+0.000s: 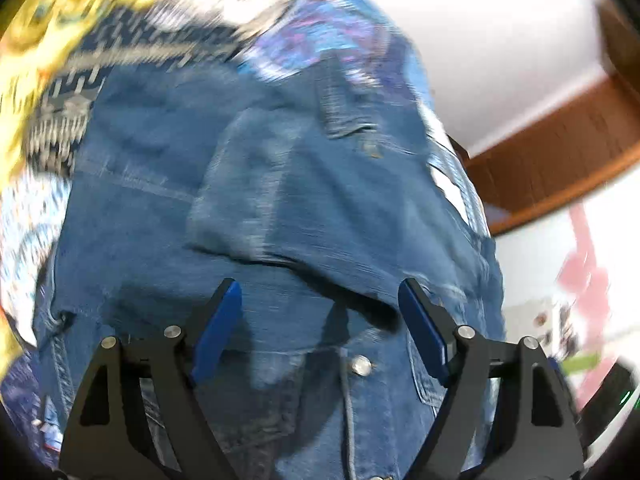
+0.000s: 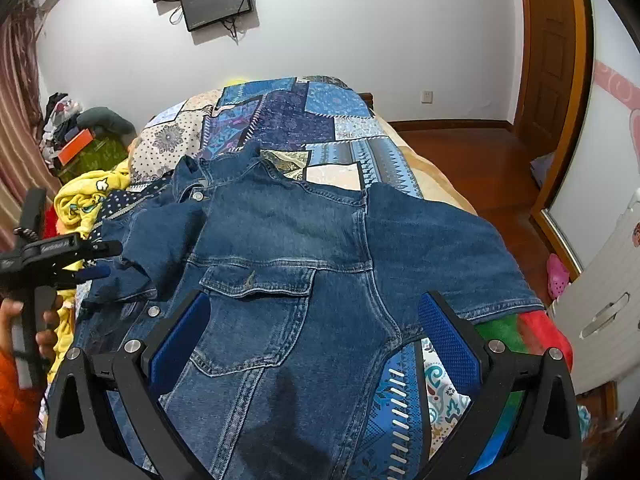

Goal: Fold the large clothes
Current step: 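Fold the held sleeve across the jacket front and open the left tool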

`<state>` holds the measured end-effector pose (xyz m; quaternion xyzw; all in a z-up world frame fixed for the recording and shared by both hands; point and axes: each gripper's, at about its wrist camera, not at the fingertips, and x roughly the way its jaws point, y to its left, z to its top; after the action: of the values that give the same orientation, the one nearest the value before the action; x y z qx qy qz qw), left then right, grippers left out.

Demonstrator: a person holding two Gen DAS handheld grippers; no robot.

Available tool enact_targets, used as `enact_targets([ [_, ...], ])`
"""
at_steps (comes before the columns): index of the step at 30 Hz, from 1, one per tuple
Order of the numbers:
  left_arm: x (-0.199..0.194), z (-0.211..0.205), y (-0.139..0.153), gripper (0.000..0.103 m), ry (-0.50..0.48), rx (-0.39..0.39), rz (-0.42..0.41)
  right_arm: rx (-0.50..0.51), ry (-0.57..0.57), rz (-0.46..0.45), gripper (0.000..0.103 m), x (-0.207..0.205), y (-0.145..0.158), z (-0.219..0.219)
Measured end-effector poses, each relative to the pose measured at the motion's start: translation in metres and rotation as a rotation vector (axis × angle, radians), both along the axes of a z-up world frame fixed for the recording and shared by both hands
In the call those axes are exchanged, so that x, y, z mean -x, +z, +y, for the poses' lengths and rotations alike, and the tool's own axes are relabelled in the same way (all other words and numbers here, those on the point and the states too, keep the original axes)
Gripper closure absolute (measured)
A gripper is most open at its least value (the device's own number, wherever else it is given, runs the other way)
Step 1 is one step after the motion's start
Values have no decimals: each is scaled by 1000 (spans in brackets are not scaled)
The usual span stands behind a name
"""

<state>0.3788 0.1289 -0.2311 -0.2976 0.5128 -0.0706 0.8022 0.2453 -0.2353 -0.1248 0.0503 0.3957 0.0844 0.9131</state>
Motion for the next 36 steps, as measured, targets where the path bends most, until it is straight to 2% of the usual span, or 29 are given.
enact_targets([
  [2, -4, 17, -20, 24, 39, 109, 53, 1, -4, 3, 0, 0, -1, -1],
  [5, -9, 27, -34, 24, 75, 229, 56, 4, -13, 12, 0, -1, -4, -5],
  [7, -15, 32, -35, 24, 92, 265, 43, 4, -23, 20, 0, -2, -6, -8],
  [9, -24, 33, -35, 24, 101, 269, 32, 2, -31, 29, 0, -4, -8, -11],
  [11, -33, 31, -35, 26, 110, 246, 28, 3, -39, 32, 0, -3, -9, -14],
  [13, -42, 27, -33, 48, 119, 183, 36, 3, -46, 32, 0, -3, -9, -17],
  [15, -48, 21, -30, 60, 111, 117, 36, 3, -59, 35, 0, -2, -10, -23],
  [18, -50, 3, -10, 79, 88, -33, -14, -2, -85, 44, 0, -1, -13, -33],
  [20, -48, -14, 9, 81, 57, -128, -69, -5, -103, 49, 0, 0, -15, -40],
  [22, -48, -39, 29, 83, 5, -190, -127, -10, -122, 55, 0, 0, -17, -48],
  [27, -54, -112, 63, 83, -144, -249, -240, -29, -163, 53, 0, 4, -15, -65],
  [31, -59, -166, 61, 83, -264, -241, -238, -18, -181, 50, 0, 8, -14, -77],
  [34, -60, -206, 41, 83, -379, -232, -184, -17, -202, 59, 0, 11, -17, -90],
  [36, -56, -226, 28, 83, -436, -271, -152, -20, -218, 71, 0, 12, -21, -96],
])
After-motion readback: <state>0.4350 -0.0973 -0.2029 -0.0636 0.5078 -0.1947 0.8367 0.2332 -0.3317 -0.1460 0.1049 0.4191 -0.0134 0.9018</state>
